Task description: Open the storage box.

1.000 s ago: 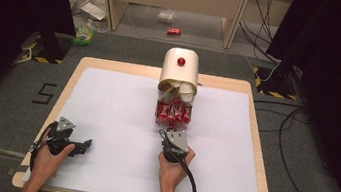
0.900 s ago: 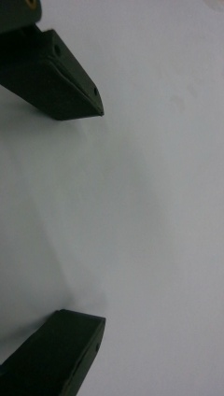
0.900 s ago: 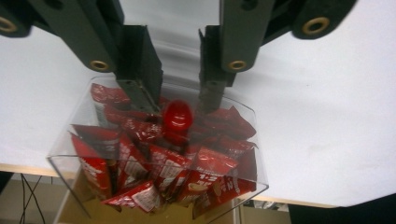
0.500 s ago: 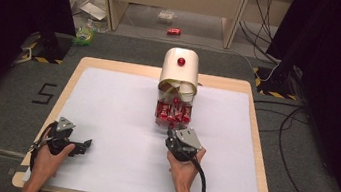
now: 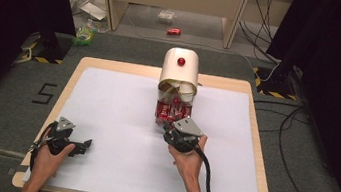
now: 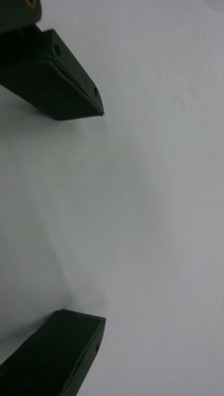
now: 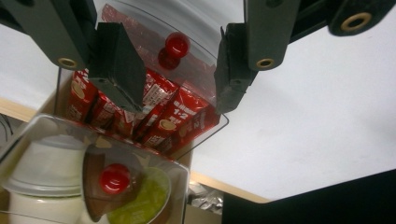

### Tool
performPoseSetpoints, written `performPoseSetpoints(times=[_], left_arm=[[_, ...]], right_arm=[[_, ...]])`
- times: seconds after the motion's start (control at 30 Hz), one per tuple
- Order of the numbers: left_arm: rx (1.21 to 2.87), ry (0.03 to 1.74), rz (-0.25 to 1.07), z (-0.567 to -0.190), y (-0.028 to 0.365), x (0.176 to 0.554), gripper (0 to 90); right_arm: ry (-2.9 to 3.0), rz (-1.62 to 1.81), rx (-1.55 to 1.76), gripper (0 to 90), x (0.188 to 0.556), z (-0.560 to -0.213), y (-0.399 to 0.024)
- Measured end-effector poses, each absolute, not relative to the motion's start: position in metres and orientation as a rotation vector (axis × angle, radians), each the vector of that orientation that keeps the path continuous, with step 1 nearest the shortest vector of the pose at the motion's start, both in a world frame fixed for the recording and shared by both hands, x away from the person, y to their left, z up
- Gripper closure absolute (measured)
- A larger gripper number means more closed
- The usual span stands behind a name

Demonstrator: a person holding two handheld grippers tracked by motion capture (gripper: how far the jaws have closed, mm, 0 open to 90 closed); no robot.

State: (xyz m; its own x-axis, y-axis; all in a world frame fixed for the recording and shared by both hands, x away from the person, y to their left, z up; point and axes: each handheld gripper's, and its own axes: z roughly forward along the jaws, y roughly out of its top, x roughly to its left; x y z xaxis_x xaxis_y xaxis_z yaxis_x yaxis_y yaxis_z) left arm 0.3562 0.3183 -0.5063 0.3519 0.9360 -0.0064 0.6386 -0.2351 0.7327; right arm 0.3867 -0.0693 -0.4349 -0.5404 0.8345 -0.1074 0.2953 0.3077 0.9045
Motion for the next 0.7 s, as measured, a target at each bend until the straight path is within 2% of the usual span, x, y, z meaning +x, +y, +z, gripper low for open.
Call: performPoseSetpoints(times=[0.5, 0.7], left_arm=[[1.968, 1.368, 0.588, -0.506, 0.318, 0.356, 1.2], [1.968, 1.368, 0.588, -0.506, 0.318, 0.356, 1.2]], right_arm=[[2.172, 1.122, 0.884, 49.7, 0.419, -0.439, -0.06], [2.205, 1.108, 0.859, 50.4, 0.418, -0.445, -0.06]])
